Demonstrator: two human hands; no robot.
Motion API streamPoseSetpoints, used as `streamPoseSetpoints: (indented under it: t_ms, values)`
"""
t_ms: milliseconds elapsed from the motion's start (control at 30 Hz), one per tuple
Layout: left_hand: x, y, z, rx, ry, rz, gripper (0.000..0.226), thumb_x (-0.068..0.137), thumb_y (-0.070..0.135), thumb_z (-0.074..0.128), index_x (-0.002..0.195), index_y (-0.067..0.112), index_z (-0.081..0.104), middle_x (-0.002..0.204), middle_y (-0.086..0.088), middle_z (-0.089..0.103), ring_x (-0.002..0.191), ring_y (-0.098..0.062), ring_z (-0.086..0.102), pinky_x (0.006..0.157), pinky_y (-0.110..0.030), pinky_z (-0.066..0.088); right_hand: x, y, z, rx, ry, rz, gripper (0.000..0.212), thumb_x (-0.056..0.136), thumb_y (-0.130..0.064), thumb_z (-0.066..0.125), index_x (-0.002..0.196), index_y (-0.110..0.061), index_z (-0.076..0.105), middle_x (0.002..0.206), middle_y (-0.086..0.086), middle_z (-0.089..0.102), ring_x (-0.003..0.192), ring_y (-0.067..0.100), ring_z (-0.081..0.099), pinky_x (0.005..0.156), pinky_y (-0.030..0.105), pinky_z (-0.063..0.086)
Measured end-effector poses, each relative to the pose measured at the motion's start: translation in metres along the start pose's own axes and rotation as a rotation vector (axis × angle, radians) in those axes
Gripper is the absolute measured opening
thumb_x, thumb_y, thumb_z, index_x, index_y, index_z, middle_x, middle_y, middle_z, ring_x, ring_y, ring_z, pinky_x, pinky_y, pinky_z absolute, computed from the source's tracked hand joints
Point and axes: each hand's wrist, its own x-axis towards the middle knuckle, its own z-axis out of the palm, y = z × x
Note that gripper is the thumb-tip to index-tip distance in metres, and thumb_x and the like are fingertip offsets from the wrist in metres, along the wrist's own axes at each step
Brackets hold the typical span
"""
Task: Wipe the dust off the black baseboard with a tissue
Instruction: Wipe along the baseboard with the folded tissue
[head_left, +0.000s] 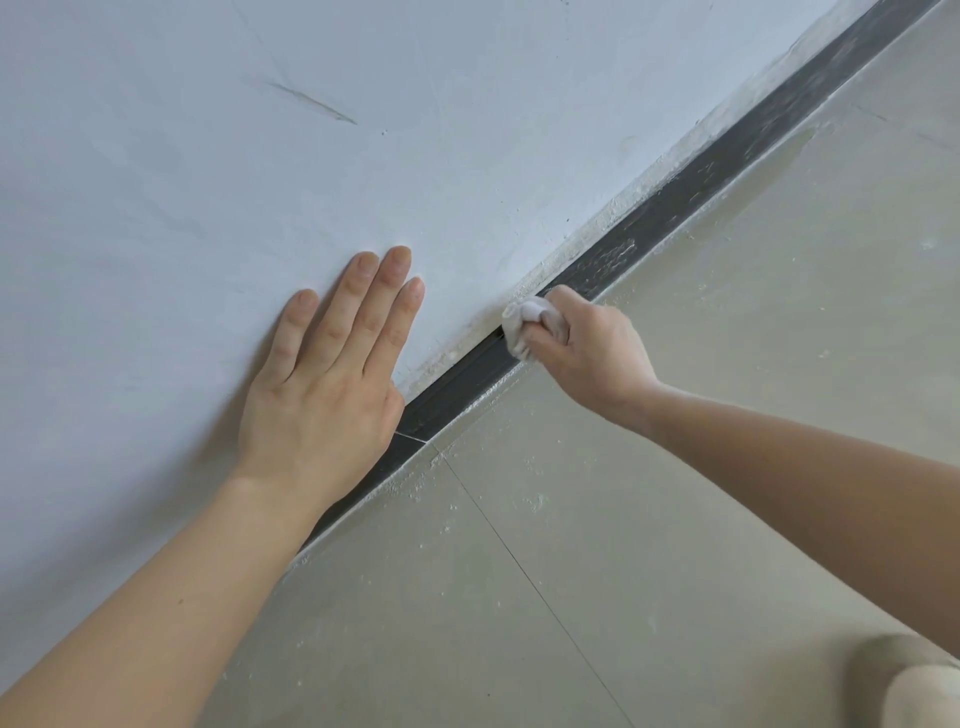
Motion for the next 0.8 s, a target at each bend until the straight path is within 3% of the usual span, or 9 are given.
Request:
streamPoseSetpoints:
  t_ms: [133, 233, 333, 400, 467, 533, 600, 700, 800]
  values:
    - [0.001, -0.002, -0.002, -0.016, -0.013, 0.005, 0.069, 0.09, 0.021, 0.037, 0.154, 0.012, 0.015, 0.161, -0.005, 0.008, 0.146, -0.021, 0.009, 0.117, -0.038, 0.001, 0.008, 0.015, -0.01, -0.019, 0.048, 0.049, 0.025, 0.09, -0.031, 0.051, 0.071, -0.018, 0.039, 0.06, 0.001, 0.055, 0.06, 0.026, 0.055, 0.055, 0.036, 0.043]
    - [0.001, -0.003, -0.005, -0.025, -0.035, 0.002, 0.069, 0.09, 0.021, 0.036, 0.154, 0.012, 0.015, 0.161, -0.005, 0.006, 0.147, -0.021, 0.006, 0.117, -0.038, -0.001, 0.017, 0.031, -0.014, 0.101, 0.207, 0.282, 0.016, 0.09, -0.029, 0.046, 0.079, -0.018, 0.046, 0.067, 0.0, 0.058, 0.065, 0.025, 0.063, 0.063, 0.039, 0.052]
    - [0.002, 0.001, -0.006, -0.051, -0.069, -0.004, 0.07, 0.089, 0.02, 0.036, 0.154, 0.009, 0.013, 0.161, -0.007, 0.001, 0.148, -0.021, -0.001, 0.118, -0.038, -0.005, 0.017, 0.037, -0.019, 0.19, 0.344, 0.451, 0.022, 0.09, -0.031, 0.044, 0.088, -0.01, 0.049, 0.07, 0.001, 0.056, 0.07, 0.03, 0.063, 0.069, 0.047, 0.054]
    - [0.008, 0.006, -0.008, -0.041, -0.077, 0.034, 0.072, 0.088, 0.021, 0.035, 0.154, 0.006, 0.011, 0.161, -0.009, 0.002, 0.148, -0.022, 0.0, 0.118, -0.039, -0.005, 0.004, 0.029, -0.014, 0.171, 0.224, 0.384, 0.024, 0.089, -0.035, 0.047, 0.086, -0.012, 0.048, 0.069, 0.003, 0.058, 0.067, 0.029, 0.062, 0.065, 0.04, 0.052]
    - [0.021, 0.014, -0.01, -0.044, -0.068, 0.087, 0.073, 0.087, 0.021, 0.034, 0.154, 0.005, 0.01, 0.161, -0.009, 0.005, 0.148, -0.022, 0.003, 0.118, -0.039, -0.003, -0.017, 0.015, 0.0, 0.135, 0.0, 0.301, 0.025, 0.089, -0.039, 0.048, 0.084, -0.014, 0.045, 0.068, 0.004, 0.059, 0.066, 0.027, 0.059, 0.06, 0.034, 0.045]
    - [0.036, 0.022, -0.011, -0.063, -0.057, 0.106, 0.073, 0.087, 0.021, 0.034, 0.154, 0.005, 0.01, 0.161, -0.008, 0.005, 0.148, -0.021, 0.004, 0.118, -0.039, -0.003, -0.034, 0.004, 0.02, 0.11, -0.228, 0.261, 0.022, 0.091, -0.037, 0.048, 0.085, -0.017, 0.042, 0.068, 0.004, 0.059, 0.067, 0.027, 0.057, 0.056, 0.033, 0.041]
    - [0.048, 0.026, -0.01, -0.109, -0.06, 0.082, 0.071, 0.089, 0.022, 0.033, 0.154, 0.005, 0.01, 0.161, -0.007, 0.004, 0.148, -0.02, 0.005, 0.118, -0.038, -0.004, -0.04, 0.001, 0.039, 0.114, -0.33, 0.259, 0.017, 0.093, -0.032, 0.047, 0.085, -0.018, 0.04, 0.068, 0.001, 0.057, 0.066, 0.026, 0.057, 0.054, 0.034, 0.043]
    - [0.05, 0.023, -0.004, -0.126, -0.063, 0.064, 0.068, 0.092, 0.023, 0.03, 0.154, 0.006, 0.008, 0.161, -0.003, 0.002, 0.148, -0.017, 0.003, 0.119, -0.034, -0.006, -0.02, 0.008, 0.042, 0.321, -0.126, 0.387, 0.01, 0.092, -0.023, 0.046, 0.084, -0.017, 0.044, 0.08, 0.008, 0.065, 0.072, 0.028, 0.065, 0.064, 0.046, 0.056]
    - [0.046, 0.019, 0.0, -0.145, -0.062, 0.076, 0.065, 0.094, 0.022, 0.028, 0.154, 0.007, 0.009, 0.162, -0.002, 0.003, 0.148, -0.016, 0.003, 0.12, -0.031, -0.007, 0.017, 0.025, 0.01, 0.446, 0.16, 0.534, 0.022, 0.087, -0.009, 0.043, 0.073, -0.026, 0.045, 0.093, 0.007, 0.068, 0.075, 0.032, 0.067, 0.072, 0.05, 0.056]
